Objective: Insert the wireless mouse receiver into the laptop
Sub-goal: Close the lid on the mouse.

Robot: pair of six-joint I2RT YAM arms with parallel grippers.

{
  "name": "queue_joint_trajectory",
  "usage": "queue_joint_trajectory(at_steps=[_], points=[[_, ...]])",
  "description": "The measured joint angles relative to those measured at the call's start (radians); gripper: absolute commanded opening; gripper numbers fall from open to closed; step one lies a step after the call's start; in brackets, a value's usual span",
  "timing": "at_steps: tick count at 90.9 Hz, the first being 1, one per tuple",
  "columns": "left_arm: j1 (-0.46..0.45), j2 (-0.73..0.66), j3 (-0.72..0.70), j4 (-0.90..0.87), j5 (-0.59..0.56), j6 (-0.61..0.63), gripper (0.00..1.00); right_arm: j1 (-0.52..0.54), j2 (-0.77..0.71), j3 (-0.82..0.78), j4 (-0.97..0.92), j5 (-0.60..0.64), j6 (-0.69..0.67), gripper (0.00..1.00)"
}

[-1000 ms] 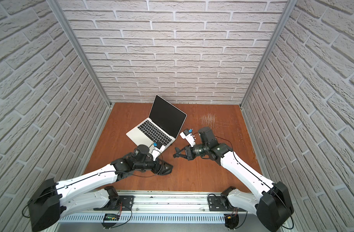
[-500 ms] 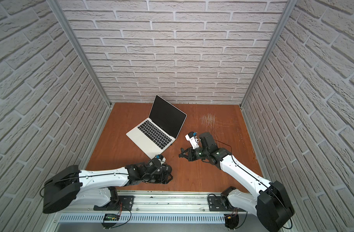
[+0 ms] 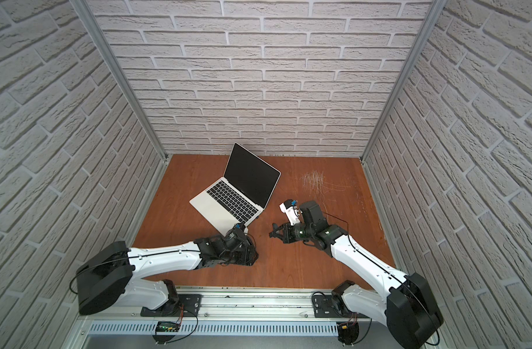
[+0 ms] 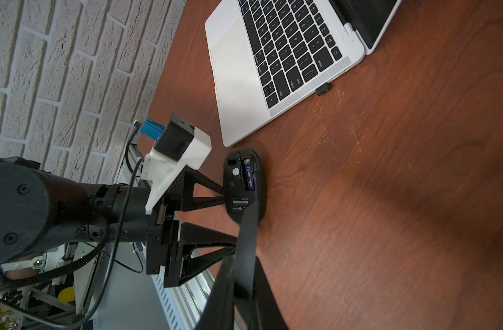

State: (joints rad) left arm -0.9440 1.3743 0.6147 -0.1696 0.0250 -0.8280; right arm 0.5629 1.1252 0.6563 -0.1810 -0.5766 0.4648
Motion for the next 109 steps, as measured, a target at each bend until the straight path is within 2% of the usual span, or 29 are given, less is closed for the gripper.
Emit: queue_joint_trajectory(at_steps=[23, 41, 53, 62, 68, 83, 100, 109], points=[[0.005, 0.079, 0.066, -0.06, -0.072, 0.101, 0.85, 0.0, 0.044, -0.008, 0.01, -0.01, 0.011, 0.03], [-0.037, 0.171, 0.147, -0.108, -0.186, 0.188, 0.82, 0.0, 0.053, -0.011, 0.019, -0.018, 0.018, 0.03], [-0.06, 0.208, 0.173, -0.146, -0.259, 0.241, 0.75, 0.0, 0.064, -0.012, 0.026, -0.018, 0.019, 0.03], [-0.075, 0.209, 0.172, -0.146, -0.287, 0.292, 0.6, 0.0, 0.075, -0.016, 0.032, -0.019, 0.02, 0.03], [-0.08, 0.206, 0.16, -0.119, -0.293, 0.331, 0.57, 0.0, 0.086, -0.024, 0.04, -0.023, 0.023, 0.03], [-0.082, 0.15, 0.06, 0.027, -0.266, 0.466, 0.49, -0.002, 0.136, -0.056, 0.096, -0.077, 0.029, 0.03], [-0.05, 0.088, -0.04, 0.157, -0.114, 0.65, 0.38, -0.002, 0.211, -0.099, 0.202, -0.175, 0.052, 0.03], [-0.022, 0.078, -0.058, 0.189, -0.041, 0.719, 0.36, -0.002, 0.236, -0.103, 0.237, -0.216, 0.055, 0.03]])
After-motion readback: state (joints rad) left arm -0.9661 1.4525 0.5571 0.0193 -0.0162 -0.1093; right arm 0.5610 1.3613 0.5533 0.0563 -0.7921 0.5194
